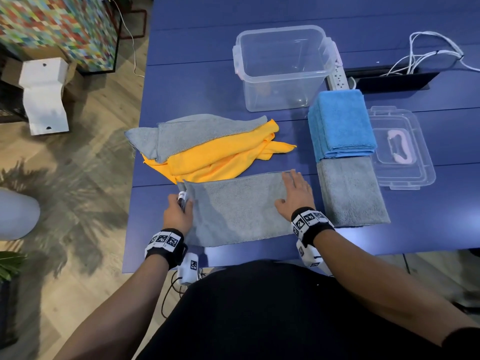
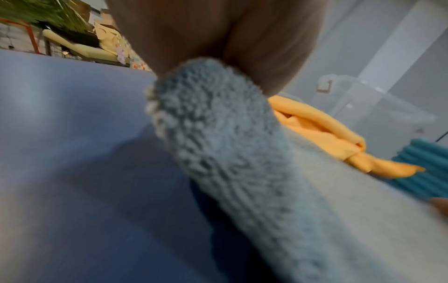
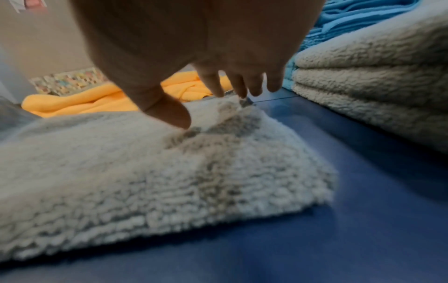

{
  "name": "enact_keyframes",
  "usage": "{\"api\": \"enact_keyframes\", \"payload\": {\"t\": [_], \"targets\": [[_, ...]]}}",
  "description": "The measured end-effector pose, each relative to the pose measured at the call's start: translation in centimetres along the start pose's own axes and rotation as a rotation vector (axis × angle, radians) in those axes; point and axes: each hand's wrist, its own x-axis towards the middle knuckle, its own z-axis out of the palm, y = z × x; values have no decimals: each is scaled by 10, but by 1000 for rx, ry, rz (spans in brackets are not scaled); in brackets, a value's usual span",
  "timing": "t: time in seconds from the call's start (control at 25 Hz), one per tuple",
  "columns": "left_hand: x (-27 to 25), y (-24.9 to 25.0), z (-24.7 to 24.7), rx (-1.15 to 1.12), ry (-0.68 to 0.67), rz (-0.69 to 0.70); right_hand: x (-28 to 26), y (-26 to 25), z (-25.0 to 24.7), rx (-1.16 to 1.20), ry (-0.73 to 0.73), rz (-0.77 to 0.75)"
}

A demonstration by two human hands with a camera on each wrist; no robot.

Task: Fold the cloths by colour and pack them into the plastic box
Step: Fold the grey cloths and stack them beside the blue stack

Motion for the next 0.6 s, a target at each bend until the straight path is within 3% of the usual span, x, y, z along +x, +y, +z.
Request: {"api": "enact_keyframes", "payload": {"t": [0.08,0.12,0.2,0.28,0.36,0.44,0.56,0.6], "targets": [[-7,20,8,-24,-41,47,0,-12,1,201,97,-32],[-10,29,14,-23,-76,77,0,-21,2,318,67,-15],[-16,43,27,-63,-201,104,-1,-39,1,624,-121,78],[-24,53,37,-190,-411,69,-4,-56,2,879,-369,179],[-26,56,42,-224,-553,67,-7,-66,4,902,-515,229],[-17,53,42,-158,-475,149,-7,-73,9,831,-532,240],[17,42,36,46,-123,318,-7,-79,12,625,-491,190],[29,41,33,136,-85,373,-8,-82,11,568,-463,174]]}}
